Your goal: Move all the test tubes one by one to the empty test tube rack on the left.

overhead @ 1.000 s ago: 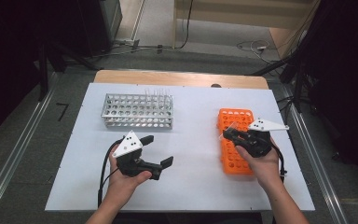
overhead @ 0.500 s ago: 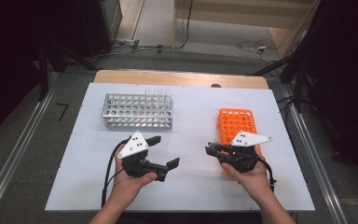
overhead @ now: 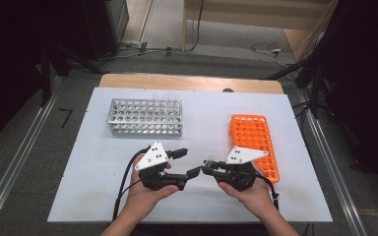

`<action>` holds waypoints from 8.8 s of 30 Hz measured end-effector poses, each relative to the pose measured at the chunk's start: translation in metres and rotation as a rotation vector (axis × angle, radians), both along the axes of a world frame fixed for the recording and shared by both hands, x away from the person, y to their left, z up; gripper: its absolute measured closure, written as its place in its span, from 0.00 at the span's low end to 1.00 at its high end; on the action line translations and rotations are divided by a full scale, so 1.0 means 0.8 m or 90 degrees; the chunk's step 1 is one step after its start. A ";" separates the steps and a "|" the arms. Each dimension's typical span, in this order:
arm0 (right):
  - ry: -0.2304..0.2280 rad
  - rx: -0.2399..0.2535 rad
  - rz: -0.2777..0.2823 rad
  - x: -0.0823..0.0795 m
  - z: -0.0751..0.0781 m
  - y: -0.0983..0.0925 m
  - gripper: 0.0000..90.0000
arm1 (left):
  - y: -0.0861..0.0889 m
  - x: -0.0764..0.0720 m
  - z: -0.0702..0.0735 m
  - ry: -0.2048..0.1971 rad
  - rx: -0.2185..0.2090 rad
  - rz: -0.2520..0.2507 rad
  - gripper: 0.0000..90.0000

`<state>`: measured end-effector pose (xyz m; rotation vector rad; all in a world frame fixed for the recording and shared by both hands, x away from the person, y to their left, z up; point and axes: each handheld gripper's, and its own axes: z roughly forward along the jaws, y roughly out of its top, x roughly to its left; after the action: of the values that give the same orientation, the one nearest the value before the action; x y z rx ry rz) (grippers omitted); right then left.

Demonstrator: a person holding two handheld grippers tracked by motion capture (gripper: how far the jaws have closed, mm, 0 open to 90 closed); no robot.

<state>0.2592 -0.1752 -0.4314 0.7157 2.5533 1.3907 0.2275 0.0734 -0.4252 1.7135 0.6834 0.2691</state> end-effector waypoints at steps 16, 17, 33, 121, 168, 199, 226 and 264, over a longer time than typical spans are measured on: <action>0.001 -0.006 0.047 -0.015 0.000 0.024 0.82 | -0.025 -0.005 -0.005 -0.014 0.016 -0.041 0.76; 0.003 -0.006 0.048 -0.015 0.000 0.024 0.82 | -0.025 -0.005 -0.005 -0.015 0.018 -0.039 0.77; -0.001 0.011 0.046 -0.014 0.004 0.014 0.67 | -0.015 -0.002 -0.002 -0.025 0.016 -0.011 0.84; -0.005 0.046 -0.139 -0.027 -0.019 -0.194 0.00 | 0.136 0.261 0.017 -0.023 0.027 0.372 0.84; -0.004 0.043 -0.144 -0.026 -0.020 -0.193 0.00 | 0.140 0.241 -0.005 0.085 0.041 0.318 0.38; -0.005 0.037 -0.141 -0.024 -0.022 -0.187 0.00 | 0.131 0.167 0.002 0.064 0.026 0.239 0.00; -0.013 0.027 -0.135 -0.025 -0.023 -0.183 0.00 | 0.118 0.036 -0.009 0.019 0.004 0.185 0.00; -0.019 0.023 -0.177 -0.022 -0.032 -0.196 0.00 | 0.184 -0.049 -0.047 -0.006 0.007 0.245 0.00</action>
<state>0.2413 -0.3322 -0.4570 1.0041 2.3031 1.3453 0.1882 0.2207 -0.4627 1.5812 1.0053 0.5492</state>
